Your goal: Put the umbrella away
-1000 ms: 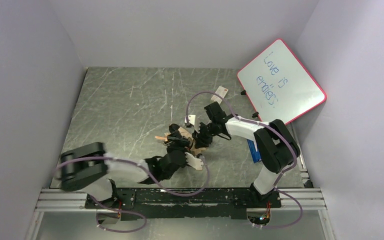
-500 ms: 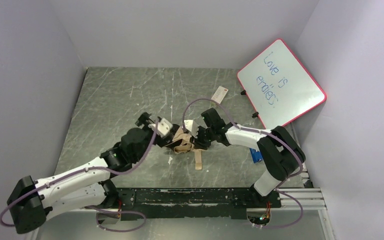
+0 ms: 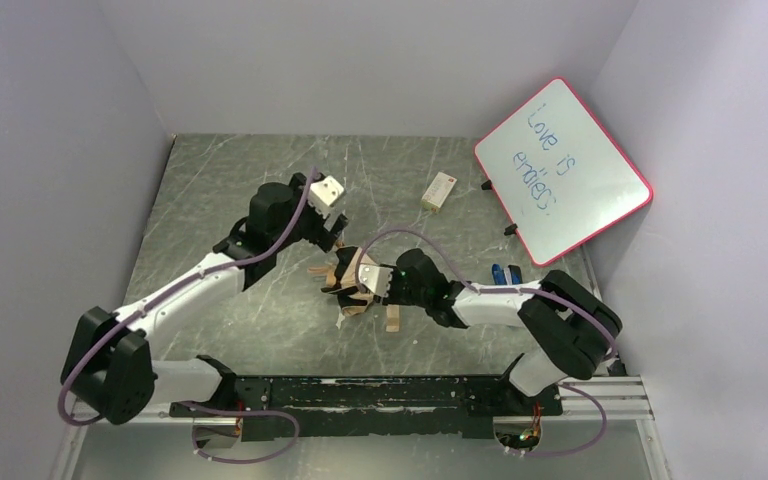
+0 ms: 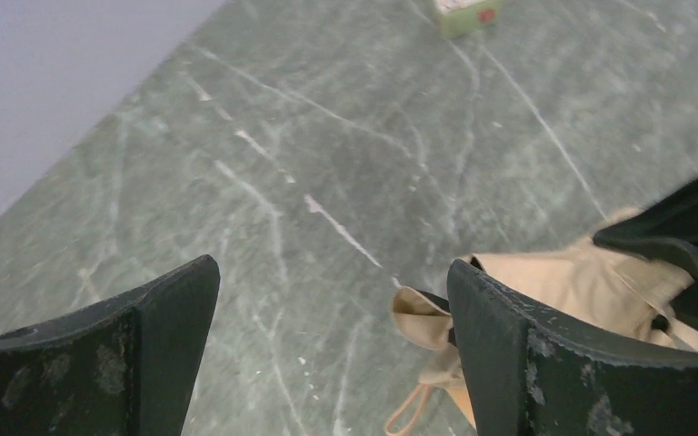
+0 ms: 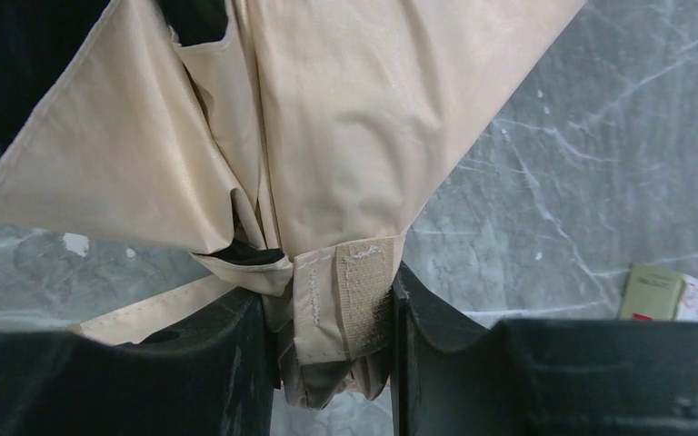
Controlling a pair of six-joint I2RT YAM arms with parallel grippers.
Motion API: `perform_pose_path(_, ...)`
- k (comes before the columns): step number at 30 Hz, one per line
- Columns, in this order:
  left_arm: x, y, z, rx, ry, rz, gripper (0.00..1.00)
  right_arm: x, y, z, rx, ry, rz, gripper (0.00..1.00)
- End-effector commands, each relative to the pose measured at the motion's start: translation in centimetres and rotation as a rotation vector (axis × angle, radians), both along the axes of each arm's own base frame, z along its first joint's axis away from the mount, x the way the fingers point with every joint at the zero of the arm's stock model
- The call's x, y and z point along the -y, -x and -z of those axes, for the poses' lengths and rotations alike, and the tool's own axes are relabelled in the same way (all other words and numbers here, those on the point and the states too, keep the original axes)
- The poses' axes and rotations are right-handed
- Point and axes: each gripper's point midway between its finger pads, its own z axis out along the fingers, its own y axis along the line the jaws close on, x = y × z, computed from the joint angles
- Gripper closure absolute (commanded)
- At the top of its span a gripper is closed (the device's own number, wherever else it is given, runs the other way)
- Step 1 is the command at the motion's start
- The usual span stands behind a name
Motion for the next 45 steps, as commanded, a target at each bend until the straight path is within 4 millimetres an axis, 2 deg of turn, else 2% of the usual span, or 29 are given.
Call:
perform_pose_path(1,3.2,2.1,1.7,-0.109,-0.029,0.276,0.03,6.5,2.3,5.6,-0.023,0.316,0.079,0.86)
perform_pose_path(7,5.6,4.2,5.0,-0.257,-0.092,0.512,0.03,5.6,3.3,4.5,0.063,0.299,0.025,0.86)
perform_pose_path(11,6.8,6.0,7.0,-0.378,-0.113,0.685,0.03,5.5,4.0,4.4,0.091,0.297,-0.016,0.87)
perform_pose_path(13,7.4,6.3,8.3,-0.456,-0.114,0.733,0.03,5.3,4.2,4.5,0.087,0.302,-0.025,0.87)
perform_pose_path(19,8.1,7.5,11.6,-0.632,-0.114,0.795,0.07,5.0,4.4,4.7,0.092,0.306,-0.038,0.87)
perform_pose_path(26,7.4,8.9,14.1,-0.657,-0.190,0.783,0.04,4.8,4.5,4.8,0.099,0.317,-0.052,0.87)
perform_pose_path(34,8.0,10.7,17.5,-0.760,-0.267,0.831,0.07,4.9,4.5,4.7,0.112,0.320,-0.042,0.88)
perform_pose_path(37,7.8,11.3,18.6,-0.776,-0.298,0.837,0.11,4.9,4.5,4.7,0.112,0.322,-0.044,0.88)
perform_pose_path(40,7.4,11.6,19.4,-0.785,-0.327,0.821,0.21,4.8,4.5,4.7,0.115,0.319,-0.046,0.87)
perform_pose_path(45,7.2,12.1,20.2,-0.804,-0.358,0.830,0.43,4.4,4.3,4.3,0.130,0.298,-0.041,0.86)
